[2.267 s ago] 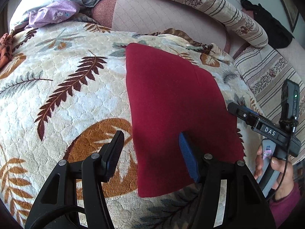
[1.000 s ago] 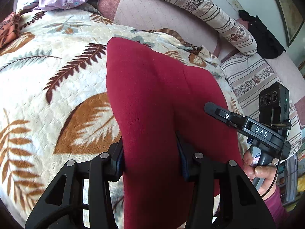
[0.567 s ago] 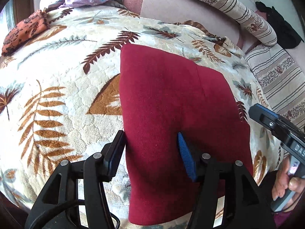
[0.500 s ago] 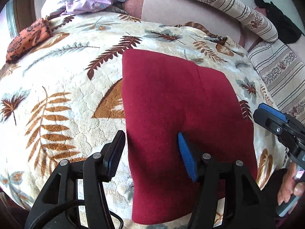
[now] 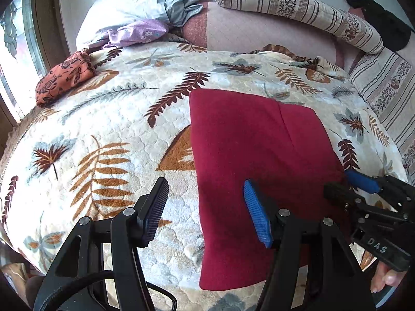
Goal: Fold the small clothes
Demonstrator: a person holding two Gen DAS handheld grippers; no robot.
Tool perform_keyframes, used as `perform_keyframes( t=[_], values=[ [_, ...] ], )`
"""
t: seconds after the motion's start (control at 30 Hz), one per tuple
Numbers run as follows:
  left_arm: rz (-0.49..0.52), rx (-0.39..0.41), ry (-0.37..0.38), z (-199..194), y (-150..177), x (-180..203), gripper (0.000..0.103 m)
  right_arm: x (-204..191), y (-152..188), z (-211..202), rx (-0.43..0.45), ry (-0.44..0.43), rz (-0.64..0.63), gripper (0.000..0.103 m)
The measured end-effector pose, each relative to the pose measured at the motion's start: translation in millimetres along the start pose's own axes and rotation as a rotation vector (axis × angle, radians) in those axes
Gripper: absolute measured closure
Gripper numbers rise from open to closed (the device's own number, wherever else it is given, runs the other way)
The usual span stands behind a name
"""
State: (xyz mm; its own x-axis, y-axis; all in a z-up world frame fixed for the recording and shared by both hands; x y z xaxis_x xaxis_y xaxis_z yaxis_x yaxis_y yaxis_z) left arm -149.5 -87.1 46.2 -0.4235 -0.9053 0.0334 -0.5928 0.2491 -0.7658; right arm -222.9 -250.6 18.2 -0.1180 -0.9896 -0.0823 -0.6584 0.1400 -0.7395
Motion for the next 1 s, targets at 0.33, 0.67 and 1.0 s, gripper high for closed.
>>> perform_keyframes(
  t=[0.33, 0.67, 1.0],
  values=[
    [0.004, 0.091, -0.048, -29, -11, -6, 0.042, -8, -34, -40, 0.12, 0.061, 0.029, 0.025],
    [0.0, 0.109, -0.056, -37, -14, -10, 0.042, -18, -41, -49, 0.149, 0.07, 0.03, 0.019],
    [0.008, 0.11, -0.067, -36, -13, -9, 0.042, -21, -40, -47, 0.147, 0.076, 0.018, 0.018]
  ],
)
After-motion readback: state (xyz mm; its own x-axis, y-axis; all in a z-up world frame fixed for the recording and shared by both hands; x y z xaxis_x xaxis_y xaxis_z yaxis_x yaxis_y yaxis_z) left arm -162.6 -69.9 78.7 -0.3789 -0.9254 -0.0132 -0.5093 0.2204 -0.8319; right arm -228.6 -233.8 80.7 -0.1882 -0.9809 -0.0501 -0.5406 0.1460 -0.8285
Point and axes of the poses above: each gripper's, at about its wrist camera, not at the fingertips, and z roughly the way its jaws point, x to its right, y to its underside, the point moved 4 cm from there along z, roughly the way its jaws point, and after that the axes turned 10 degrees about x, right-handed, at the moved point
